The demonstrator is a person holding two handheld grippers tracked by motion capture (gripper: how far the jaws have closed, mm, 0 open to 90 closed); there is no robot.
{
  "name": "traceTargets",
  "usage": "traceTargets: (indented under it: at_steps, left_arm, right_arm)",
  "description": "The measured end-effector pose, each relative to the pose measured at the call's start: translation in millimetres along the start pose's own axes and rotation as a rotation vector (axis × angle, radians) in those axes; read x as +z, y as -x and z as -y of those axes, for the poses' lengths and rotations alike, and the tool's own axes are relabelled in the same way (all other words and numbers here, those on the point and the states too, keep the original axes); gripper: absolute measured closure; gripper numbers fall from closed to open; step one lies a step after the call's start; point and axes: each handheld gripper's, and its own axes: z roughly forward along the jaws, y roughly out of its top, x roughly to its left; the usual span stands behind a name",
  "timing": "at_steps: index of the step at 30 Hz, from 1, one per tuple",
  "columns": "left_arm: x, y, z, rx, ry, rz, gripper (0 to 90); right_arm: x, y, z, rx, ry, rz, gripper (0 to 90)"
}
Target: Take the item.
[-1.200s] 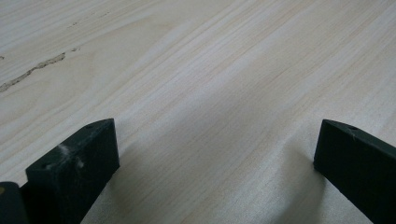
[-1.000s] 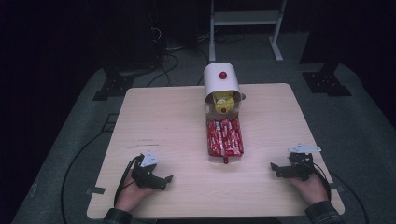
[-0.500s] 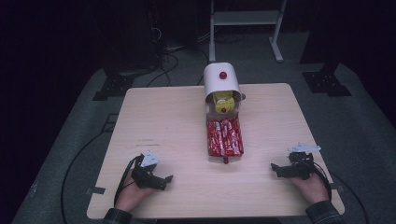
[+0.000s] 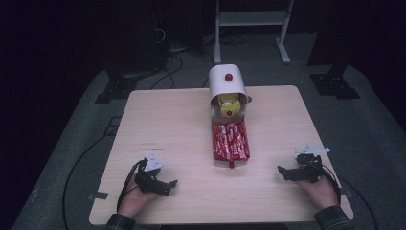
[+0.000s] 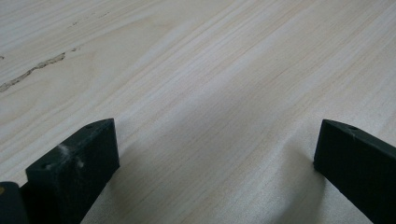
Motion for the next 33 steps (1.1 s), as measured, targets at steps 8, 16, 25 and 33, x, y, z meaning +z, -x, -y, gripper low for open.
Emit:
traceTargets:
  at_steps: [8,16,25,33]
  left_arm:
    - [0.0,0.0,0.0,0.000,0.000,0.000,0.0]
    - [0.0,0.0,0.0,0.000,0.000,0.000,0.0]
    - [0.0,0.0,0.0,0.000,0.000,0.000,0.0]
    - [0.0,0.0,0.0,0.000,0.000,0.000,0.0]
  right_arm:
    - [-1.8,-2.9,-4.3,-0.005,0.007,-0.014,0.8]
    - [-4.1,-5.8,-8.6,-0.003,0.019,-0.022,0.8]
    - [-6.2,-8.1,-15.7,-0.012,0.029,-0.031,0.8]
    - [-5.2,-10.4,-20.7,-0.012,0.025,-0.040,0.9]
